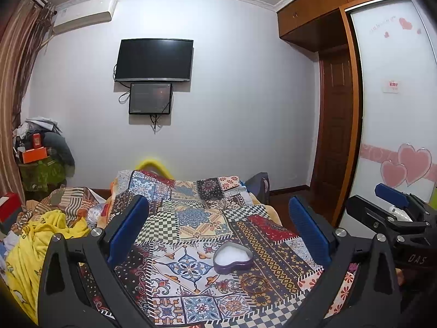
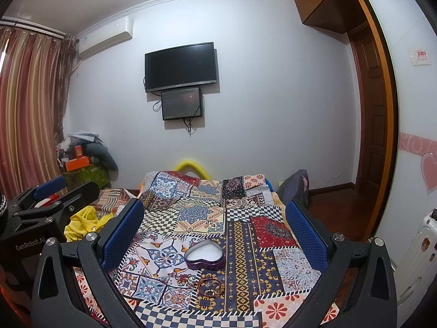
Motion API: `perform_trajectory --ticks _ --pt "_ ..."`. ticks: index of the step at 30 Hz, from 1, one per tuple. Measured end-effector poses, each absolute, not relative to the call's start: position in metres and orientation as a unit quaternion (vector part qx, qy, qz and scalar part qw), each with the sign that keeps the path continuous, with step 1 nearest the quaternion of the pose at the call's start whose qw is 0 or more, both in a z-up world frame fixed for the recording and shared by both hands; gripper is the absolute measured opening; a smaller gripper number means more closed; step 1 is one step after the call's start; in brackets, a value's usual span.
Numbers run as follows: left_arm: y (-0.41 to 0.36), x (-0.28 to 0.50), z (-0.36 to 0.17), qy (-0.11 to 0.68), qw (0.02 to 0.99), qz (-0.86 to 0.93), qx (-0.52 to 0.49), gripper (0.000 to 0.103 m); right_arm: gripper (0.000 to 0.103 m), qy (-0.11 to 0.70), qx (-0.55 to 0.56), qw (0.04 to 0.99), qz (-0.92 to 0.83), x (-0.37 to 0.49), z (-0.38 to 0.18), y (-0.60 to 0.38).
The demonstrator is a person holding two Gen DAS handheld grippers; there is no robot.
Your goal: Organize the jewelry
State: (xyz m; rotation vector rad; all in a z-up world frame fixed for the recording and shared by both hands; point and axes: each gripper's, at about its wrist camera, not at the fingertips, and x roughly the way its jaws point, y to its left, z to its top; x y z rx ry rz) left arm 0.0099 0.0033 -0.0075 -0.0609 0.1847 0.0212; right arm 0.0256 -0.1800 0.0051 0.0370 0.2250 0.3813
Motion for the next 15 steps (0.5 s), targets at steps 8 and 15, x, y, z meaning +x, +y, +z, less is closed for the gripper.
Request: perform_trajectory --ticks 8,15 --pt "0.0057 0.0113 -0.0069 0.094 0.995 0.011 -0.036 0.103 0.103 0.112 0.018 0.975 0.189 0.0256 0.0052 -0.1796" --pt "0.0065 0.0116 -0.0075 0.095 0.995 0.010 -0.037 0.103 0.103 0.112 0.017 0.975 0.189 0.0252 0.0046 -0.1784"
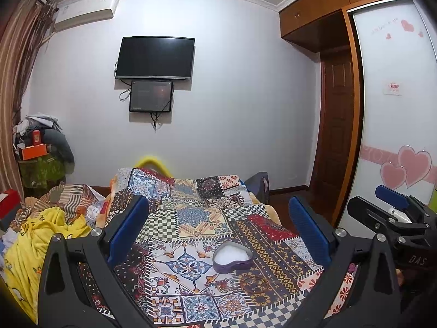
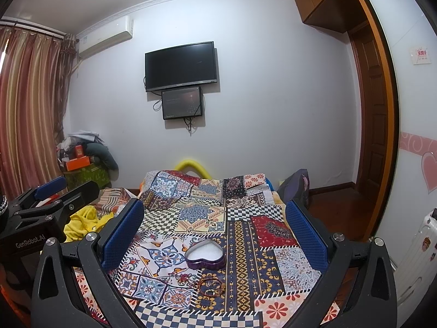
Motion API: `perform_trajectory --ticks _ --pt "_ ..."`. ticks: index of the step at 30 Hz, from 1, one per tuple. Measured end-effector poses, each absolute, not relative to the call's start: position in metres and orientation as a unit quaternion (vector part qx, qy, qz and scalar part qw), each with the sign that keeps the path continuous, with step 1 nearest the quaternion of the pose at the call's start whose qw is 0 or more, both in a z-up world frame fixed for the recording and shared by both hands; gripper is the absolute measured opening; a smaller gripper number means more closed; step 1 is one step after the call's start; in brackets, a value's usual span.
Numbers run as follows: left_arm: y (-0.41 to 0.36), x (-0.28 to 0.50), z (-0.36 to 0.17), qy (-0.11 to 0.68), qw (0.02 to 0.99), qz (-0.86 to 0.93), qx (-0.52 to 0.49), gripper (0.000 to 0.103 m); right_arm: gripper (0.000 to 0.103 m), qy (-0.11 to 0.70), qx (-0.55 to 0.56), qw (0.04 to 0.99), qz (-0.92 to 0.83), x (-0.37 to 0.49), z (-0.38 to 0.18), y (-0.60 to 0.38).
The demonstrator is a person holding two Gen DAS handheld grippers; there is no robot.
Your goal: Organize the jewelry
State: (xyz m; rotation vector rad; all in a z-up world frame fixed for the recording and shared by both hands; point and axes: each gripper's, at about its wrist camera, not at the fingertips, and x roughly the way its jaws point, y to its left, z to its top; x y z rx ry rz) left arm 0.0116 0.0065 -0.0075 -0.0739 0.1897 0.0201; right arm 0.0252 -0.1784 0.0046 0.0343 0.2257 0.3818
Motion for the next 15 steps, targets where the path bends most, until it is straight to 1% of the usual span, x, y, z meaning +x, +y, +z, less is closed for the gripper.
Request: perform_trajectory --ticks 9,15 --pt "0.011 0.018 -0.011 0.101 0.994 0.007 -0.045 0.103 0.103 0.118 0.017 0.974 0.194 0.026 0.002 -0.177" --pt "0.018 0.029 -0.019 0.120 0.991 0.007 -0.053 0.103 0.103 0.125 0.012 0.973 0.193 0.033 -0.004 -0.176"
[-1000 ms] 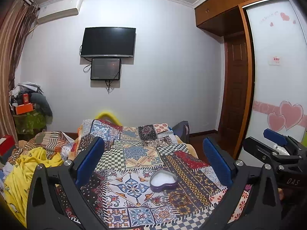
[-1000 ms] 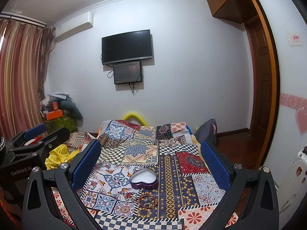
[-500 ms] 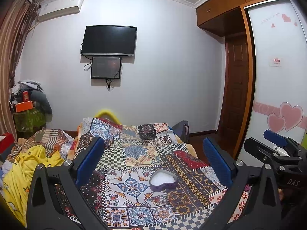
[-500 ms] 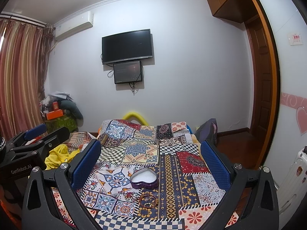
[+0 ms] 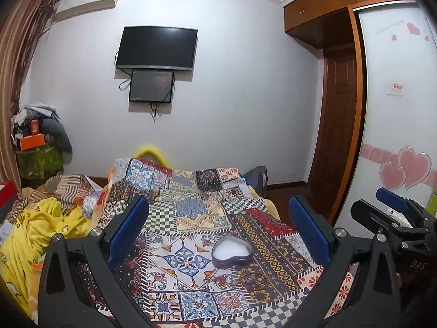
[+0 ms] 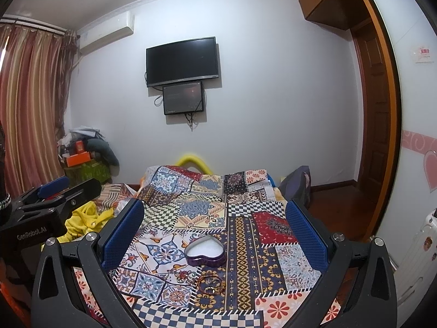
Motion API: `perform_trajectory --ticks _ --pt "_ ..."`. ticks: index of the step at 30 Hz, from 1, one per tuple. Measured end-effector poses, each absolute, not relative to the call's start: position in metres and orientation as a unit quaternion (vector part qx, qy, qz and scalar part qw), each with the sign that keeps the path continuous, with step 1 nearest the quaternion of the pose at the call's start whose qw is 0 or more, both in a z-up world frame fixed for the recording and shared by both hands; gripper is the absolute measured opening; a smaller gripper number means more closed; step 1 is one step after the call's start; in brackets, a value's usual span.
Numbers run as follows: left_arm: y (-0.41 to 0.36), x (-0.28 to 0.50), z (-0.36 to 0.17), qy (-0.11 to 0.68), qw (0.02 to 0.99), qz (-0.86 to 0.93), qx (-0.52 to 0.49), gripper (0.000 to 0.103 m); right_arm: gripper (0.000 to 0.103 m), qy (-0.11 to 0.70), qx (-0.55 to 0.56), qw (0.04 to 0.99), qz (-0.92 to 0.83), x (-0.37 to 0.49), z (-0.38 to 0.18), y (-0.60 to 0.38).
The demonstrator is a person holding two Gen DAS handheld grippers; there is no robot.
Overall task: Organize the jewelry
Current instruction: 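Lower both grippers toward the jewelry beside the purple heart tin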
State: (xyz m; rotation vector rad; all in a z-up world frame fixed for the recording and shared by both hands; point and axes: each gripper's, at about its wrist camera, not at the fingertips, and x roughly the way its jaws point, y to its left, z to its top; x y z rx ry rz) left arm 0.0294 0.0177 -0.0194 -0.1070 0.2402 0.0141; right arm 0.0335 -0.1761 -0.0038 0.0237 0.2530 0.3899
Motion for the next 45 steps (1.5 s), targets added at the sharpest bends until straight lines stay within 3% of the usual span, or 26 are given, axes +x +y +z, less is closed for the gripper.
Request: perform_trajectory --ticks 6,17,22,32,37,45 --pt "0.031 0.054 -0.039 0.160 0.984 0.014 -0.070 0.097 0.102 0.148 0.011 0.971 0.187 0.048 -0.016 -0.177" --pt "0.052 0.114 -0.104 0.280 0.956 0.038 -0.078 0.071 0.070 0.245 -0.017 0.953 0.177 0.094 -0.069 -0.173" --pt "0.055 0.139 -0.141 0.338 0.938 0.048 -0.064 0.053 0.060 0.289 -0.024 0.941 0.175 0.109 -0.092 -0.175" --pt "0.046 0.163 -0.191 0.412 0.910 0.012 -0.042 0.047 0.043 0.363 -0.046 0.912 0.188 0.129 -0.139 -0.172" --pt "0.037 0.171 -0.206 0.433 0.900 -0.014 -0.035 0.039 0.034 0.378 -0.046 0.899 0.215 0.134 -0.150 -0.167" --pt "0.030 0.182 -0.219 0.447 0.893 -0.039 -0.023 0.035 0.032 0.400 -0.060 0.887 0.223 0.142 -0.168 -0.151"
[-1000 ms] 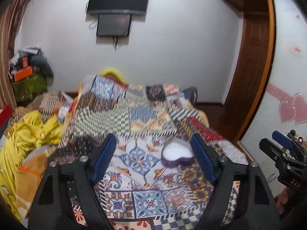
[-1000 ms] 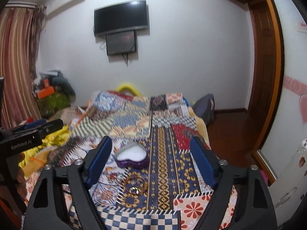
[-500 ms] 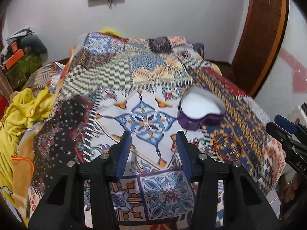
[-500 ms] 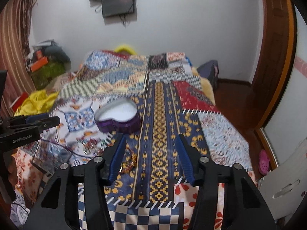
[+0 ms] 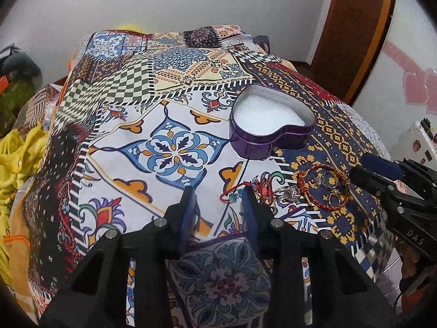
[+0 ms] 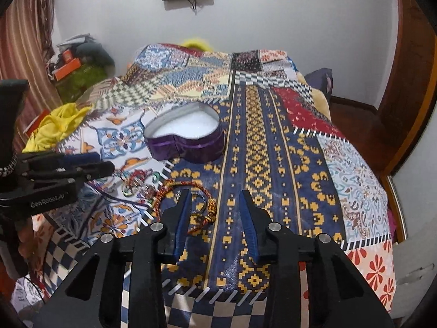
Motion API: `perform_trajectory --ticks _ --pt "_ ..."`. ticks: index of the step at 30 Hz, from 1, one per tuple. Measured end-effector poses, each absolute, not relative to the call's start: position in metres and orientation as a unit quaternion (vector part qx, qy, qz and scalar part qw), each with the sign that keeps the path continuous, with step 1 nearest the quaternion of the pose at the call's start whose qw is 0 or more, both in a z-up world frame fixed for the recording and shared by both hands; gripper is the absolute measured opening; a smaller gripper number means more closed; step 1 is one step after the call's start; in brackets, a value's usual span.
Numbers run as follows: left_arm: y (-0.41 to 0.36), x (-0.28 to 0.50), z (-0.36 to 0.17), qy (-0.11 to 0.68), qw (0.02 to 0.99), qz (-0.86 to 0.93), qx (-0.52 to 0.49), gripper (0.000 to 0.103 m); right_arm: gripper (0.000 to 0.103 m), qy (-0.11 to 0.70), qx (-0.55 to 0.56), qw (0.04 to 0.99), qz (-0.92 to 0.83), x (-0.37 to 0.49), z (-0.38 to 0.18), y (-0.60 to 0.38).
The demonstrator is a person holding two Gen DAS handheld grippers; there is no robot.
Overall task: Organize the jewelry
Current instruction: 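Lower both grippers toward the jewelry beside the purple heart tin, then grasp the red beaded bracelet with the right gripper while the left grasps a silver charm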
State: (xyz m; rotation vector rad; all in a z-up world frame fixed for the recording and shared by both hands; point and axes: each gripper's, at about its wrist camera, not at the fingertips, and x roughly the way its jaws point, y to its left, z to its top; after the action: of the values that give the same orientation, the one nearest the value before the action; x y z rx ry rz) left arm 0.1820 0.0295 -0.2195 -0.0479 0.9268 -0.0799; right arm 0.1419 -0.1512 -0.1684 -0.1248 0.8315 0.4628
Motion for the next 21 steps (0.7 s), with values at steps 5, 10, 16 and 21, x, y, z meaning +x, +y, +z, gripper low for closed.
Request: perform_trajectory --ticks 5,10,16,21 --pt "0.022 0.187 -0.227 0.452 0.890 -0.053 -0.012 0.035 0.029 0.421 -0.067 0.877 0.221 0.146 -0.181 -0.151" --pt "0.021 0.192 -0.233 0.456 0.888 -0.052 -0.018 0.023 0.029 0.422 -0.071 0.874 0.231 0.146 -0.184 -0.149" --pt "0.021 0.193 -0.238 0.462 0.884 -0.063 -0.027 0.007 0.009 0.420 -0.091 0.873 0.232 0.144 -0.189 -0.141" --pt "0.023 0.192 -0.237 0.464 0.882 -0.073 -0.038 0.006 0.006 0.423 -0.069 0.872 0.237 0.149 -0.187 -0.144"
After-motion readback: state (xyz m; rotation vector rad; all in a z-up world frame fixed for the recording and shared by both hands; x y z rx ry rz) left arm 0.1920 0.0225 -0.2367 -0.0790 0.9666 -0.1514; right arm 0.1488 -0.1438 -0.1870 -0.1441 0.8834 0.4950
